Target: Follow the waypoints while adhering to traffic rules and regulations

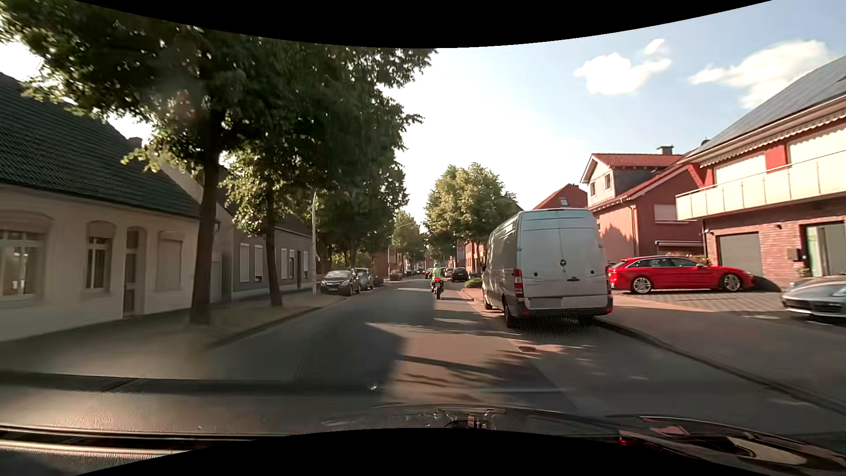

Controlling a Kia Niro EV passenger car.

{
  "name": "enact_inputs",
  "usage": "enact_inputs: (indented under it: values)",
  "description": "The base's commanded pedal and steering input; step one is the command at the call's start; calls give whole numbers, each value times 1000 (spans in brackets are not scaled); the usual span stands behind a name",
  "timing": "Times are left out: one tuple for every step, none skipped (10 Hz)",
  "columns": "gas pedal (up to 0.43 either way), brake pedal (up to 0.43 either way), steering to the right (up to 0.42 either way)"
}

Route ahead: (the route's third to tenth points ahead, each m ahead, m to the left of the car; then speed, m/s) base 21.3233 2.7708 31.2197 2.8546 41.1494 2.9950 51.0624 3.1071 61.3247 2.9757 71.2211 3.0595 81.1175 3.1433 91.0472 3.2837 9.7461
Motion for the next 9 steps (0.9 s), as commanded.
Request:
enact_inputs:
  values:
    - [157, 0, -2]
    - [157, 0, -3]
    - [157, 0, -2]
    - [157, 0, -1]
    - [169, 0, 0]
    - [169, 0, 0]
    - [169, 0, 0]
    - [169, 0, 0]
    - [169, 0, 0]
